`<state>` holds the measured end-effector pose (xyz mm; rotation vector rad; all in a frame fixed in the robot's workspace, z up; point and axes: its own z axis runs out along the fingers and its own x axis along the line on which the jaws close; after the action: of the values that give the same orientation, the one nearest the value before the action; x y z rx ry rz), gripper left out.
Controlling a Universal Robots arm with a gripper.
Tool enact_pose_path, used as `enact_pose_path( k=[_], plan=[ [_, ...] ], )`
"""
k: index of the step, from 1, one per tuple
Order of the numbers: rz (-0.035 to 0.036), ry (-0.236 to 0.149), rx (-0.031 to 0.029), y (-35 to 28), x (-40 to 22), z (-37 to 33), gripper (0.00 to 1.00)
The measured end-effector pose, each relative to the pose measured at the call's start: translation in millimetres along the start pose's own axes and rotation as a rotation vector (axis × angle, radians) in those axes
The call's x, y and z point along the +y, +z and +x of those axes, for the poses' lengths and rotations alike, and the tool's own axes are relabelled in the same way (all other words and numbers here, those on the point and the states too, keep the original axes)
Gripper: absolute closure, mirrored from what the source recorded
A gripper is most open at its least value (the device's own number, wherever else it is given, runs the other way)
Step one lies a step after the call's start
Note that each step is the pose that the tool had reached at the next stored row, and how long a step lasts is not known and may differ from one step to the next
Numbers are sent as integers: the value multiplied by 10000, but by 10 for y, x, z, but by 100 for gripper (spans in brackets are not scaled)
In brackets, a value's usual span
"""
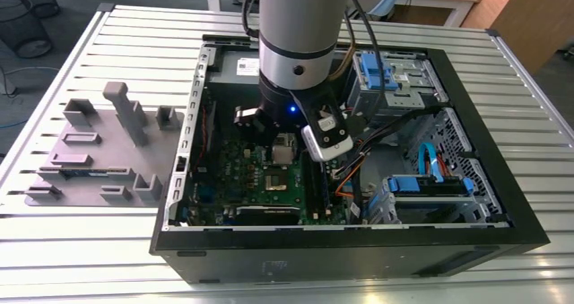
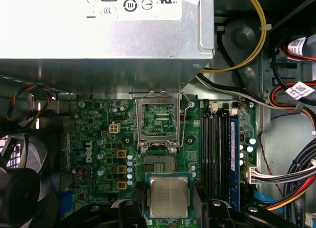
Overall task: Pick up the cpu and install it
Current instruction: 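Place the cpu into insertion slot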
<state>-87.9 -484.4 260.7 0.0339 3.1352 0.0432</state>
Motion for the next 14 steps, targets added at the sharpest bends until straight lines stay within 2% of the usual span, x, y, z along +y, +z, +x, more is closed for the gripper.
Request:
enact_pose_path(
  k=[9,14],
  plan=[
    [39,4,-1,154,-5,9,53],
    [72,6,-2,215,-6,12,53]
  ],
)
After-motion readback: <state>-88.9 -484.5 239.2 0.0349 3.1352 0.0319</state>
